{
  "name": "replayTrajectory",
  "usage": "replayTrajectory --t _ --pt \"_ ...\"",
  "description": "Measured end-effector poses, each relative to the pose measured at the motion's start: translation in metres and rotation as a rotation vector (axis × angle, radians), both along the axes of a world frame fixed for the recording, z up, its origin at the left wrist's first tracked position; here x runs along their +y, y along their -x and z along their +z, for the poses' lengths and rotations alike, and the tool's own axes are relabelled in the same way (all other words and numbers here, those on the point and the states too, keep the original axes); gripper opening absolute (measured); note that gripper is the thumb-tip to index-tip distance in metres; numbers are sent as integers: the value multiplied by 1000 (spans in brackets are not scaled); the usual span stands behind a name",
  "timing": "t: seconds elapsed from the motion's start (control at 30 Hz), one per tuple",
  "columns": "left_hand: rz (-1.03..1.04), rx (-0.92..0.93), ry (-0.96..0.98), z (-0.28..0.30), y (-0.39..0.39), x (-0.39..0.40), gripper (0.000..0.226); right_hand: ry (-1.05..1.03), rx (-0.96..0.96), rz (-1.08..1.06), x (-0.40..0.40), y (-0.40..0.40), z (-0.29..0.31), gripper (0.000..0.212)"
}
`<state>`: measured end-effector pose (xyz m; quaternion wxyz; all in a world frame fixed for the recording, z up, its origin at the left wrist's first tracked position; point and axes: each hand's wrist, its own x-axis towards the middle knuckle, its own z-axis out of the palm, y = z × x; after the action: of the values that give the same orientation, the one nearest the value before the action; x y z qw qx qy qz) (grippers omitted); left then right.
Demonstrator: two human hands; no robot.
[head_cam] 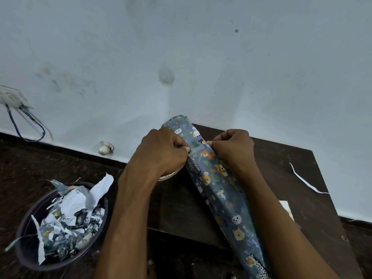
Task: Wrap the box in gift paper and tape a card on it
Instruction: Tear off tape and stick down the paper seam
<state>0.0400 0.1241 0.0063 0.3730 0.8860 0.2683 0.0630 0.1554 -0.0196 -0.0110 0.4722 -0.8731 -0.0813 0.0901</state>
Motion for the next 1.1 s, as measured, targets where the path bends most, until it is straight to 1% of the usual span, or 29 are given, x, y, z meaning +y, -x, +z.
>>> replayTrajectory --t 0.07,0.23,0.27,0.33,0.37,0.47,0.57,0.67,0.77,0.87,1.0,1.03,1.1 --pt "-5 0 6 0 0 0 13 3 -17 -18 2 0 -2 12" --pt "0 -2 13 -1 0 2 12 75 -35 -23 0 -2 -7 24" --pt "-1 -3 11 -1 0 2 12 72 -29 -17 -2 -2 -7 23" --pt "-6 -4 9 -2 0 2 13 59 -64 15 -5 0 -6 12" --pt "-6 -3 9 -1 0 2 13 53 -105 32 -7 3 -4 8" --pt "-10 -4 -5 -1 0 2 12 44 -246 35 -6 18 4 15" --pt "-3 -5 -22 -1 -1 2 13 69 -368 120 -1 38 9 8" --pt "3 -13 -39 0 0 3 12 132 -520 201 0 50 -4 24" --pt "14 -35 -40 3 2 3 10 107 -646 270 -3 52 -17 20" --pt "17 -41 -56 2 4 4 9 152 -653 312 -4 49 -18 21" --pt "22 -33 -47 0 5 5 11 208 -617 442 -11 51 -14 42" --pt "22 -31 -45 -1 5 5 11 219 -611 455 -12 51 -15 44" --pt "21 -37 -40 -1 5 6 9 234 -602 433 -12 51 -16 40"
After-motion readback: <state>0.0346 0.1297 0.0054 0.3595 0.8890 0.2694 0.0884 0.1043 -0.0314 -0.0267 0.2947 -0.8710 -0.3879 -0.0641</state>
